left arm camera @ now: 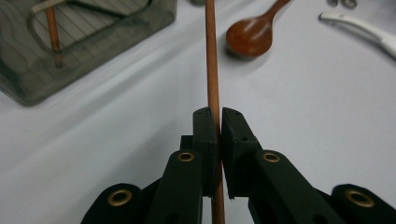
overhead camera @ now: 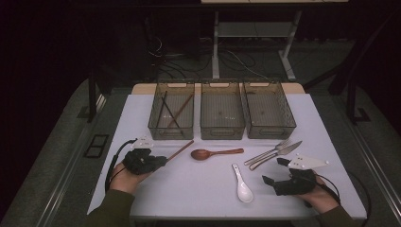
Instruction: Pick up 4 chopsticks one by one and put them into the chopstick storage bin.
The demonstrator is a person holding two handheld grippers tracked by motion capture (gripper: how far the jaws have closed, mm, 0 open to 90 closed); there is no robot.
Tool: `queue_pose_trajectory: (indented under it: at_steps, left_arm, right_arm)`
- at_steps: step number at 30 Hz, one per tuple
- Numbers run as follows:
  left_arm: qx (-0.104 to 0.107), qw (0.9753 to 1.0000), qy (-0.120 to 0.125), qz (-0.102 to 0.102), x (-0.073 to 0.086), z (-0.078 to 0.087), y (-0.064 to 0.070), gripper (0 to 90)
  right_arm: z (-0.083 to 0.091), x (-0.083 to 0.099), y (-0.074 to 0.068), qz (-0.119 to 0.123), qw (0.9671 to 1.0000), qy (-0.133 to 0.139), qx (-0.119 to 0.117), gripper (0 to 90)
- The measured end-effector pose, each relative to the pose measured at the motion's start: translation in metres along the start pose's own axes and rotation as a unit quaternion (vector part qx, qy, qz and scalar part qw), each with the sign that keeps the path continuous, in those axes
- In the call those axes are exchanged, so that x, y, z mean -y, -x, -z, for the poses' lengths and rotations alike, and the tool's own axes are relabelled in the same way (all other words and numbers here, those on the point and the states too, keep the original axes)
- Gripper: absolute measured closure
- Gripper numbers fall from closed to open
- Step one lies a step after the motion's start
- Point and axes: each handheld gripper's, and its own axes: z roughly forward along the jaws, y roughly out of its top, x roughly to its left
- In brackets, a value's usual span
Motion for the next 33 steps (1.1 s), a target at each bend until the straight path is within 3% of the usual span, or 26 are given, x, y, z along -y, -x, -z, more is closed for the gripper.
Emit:
queue_pose_trajectory:
  at_steps: [5, 17, 23, 33]
  left_arm:
    - [0.004, 0.9999, 0.011, -0.004, -0.012, 0.008, -0.001, 84.4]
    - [0.005, 0.9997, 0.022, -0.01, -0.049, 0.009, -0.008, 84.4]
    - [-0.002, 0.9995, 0.026, -0.016, -0.074, 0.01, -0.016, 84.4]
    - [-0.021, 0.9991, 0.038, -0.006, -0.114, 0.01, -0.035, 84.5]
  right_arm:
    - [0.0, 0.0, 0.0, -0.002, 1.0, 0.0, 0.001, 12.1]
    - [0.001, 0.0, 0.001, -0.002, 1.0, 0.001, 0.002, 12.1]
    - [0.001, 0.0, 0.001, -0.001, 1.0, 0.001, 0.002, 12.1]
    - [0.001, 0.0, 0.001, -0.003, 1.0, 0.002, 0.001, 12.1]
